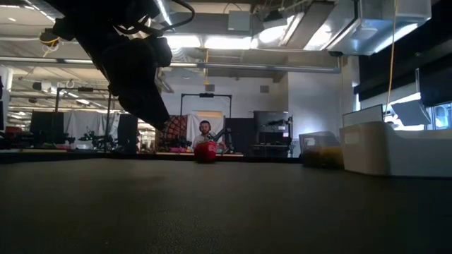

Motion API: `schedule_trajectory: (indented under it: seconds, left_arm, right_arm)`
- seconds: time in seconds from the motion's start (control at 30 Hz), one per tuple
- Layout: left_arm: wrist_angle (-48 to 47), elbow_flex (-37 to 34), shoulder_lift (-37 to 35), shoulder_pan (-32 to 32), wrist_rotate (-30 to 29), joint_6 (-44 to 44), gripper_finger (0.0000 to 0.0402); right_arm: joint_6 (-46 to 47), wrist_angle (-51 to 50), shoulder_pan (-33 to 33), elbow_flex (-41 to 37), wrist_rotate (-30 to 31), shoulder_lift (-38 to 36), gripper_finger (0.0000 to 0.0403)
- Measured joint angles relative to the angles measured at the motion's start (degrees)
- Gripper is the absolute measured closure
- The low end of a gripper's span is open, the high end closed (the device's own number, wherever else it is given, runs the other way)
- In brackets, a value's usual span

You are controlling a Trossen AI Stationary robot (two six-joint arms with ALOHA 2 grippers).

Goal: Sort produce into baskets
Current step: Put the tomato into the the blue bin

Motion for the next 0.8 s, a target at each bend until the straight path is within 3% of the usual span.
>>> schedule_trajectory:
  seconds: [0.17, 0.37, 0.57, 0.8]
  left_arm:
    - [-0.03, 0.0, 0.0, -0.42, -0.01, -3.62, 0.0059]
    - [0.09, 0.0, 0.0, -0.42, -0.22, -5.02, 0.0059]
    - [4.78, 0.0, 0.0, 0.77, -3.77, -7.18, 0.0059]
    - [10.38, 0.0, 0.0, 4.33, -7.92, -7.28, 0.0059]
  right_arm:
    - [-2.65, -9.2, 0.0, 7.55, 8.97, -0.02, 0.0008]
    - [-3.65, -16.45, -1.35, 13.53, 25.74, -0.05, 0.0008]
    - [-8.8, -17.4, -5.24, 14.04, 39.93, -0.04, 0.0008]
    - [-12.6, -16.92, -12.31, 12.08, 50.09, -0.04, 0.0008]
